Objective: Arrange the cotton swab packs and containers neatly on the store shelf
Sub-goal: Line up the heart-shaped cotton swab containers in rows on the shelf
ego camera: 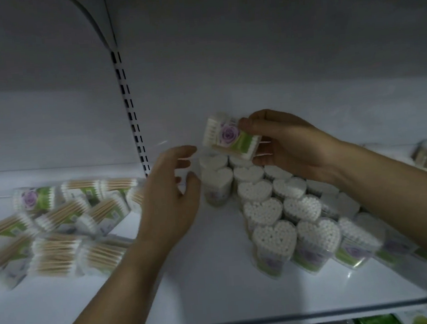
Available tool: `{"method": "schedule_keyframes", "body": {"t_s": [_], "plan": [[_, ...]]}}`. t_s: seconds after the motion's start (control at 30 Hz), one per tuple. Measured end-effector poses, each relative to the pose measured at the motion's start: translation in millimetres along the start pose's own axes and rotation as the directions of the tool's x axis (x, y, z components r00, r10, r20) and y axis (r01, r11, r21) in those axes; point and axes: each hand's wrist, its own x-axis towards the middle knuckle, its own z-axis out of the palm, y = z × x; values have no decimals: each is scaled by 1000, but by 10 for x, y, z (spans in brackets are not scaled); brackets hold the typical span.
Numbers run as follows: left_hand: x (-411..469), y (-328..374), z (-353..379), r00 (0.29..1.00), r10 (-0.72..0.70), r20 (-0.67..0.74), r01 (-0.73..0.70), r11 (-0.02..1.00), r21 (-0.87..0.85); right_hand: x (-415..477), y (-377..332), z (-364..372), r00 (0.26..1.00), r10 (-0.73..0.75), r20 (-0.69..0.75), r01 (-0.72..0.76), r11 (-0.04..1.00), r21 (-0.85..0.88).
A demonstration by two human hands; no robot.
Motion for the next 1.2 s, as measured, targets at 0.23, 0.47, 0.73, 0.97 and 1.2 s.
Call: {"method": "schedule_keyframes", "body": {"t_s": [0.23,0.47,0.73,0.97,1.2], "plan": [[217,-226,-710,812,-471,345,83,678,731,-44,92,173,993,-14,121,-8,984,177],[115,-344,-746,883,-298,363,29,805,593,-83,29,223,966,-41,257,-6,983,181],[-295,66,-580,940,-146,308,186,977,-105,-135,-60,173,993,-77,92,54,973,226],[-708,79,-223,911,-320,260,393,865,-312,-141,-17,139,956,-284,-76,241,905,-351],[-837,-4,-305,863,-420,281,505,750,-428,-127,154,330,941,-241,236,325,465,-824]]}}
